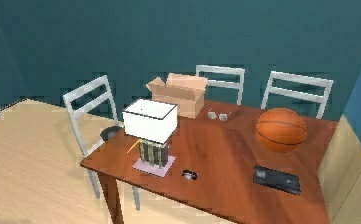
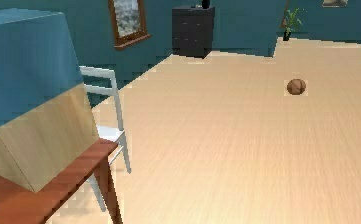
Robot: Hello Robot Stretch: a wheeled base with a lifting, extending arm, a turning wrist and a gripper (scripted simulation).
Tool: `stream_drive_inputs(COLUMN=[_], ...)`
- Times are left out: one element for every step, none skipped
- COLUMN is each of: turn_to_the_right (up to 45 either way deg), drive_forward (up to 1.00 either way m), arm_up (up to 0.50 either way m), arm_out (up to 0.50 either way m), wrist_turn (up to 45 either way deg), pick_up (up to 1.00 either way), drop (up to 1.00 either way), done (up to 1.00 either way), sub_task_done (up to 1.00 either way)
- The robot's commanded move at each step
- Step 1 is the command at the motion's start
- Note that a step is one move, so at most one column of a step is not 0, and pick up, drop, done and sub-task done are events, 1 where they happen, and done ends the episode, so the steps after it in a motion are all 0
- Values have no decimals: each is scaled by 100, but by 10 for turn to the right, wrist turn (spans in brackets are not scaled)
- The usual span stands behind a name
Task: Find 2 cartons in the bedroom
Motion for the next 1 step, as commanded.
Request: stream_drive_inputs(turn_to_the_right=[0], drive_forward=[0], arm_up=[0], arm_out=[0], wrist_turn=[0], pick_up=[0], drop=[0], done=[0], sub_task_done=[100])
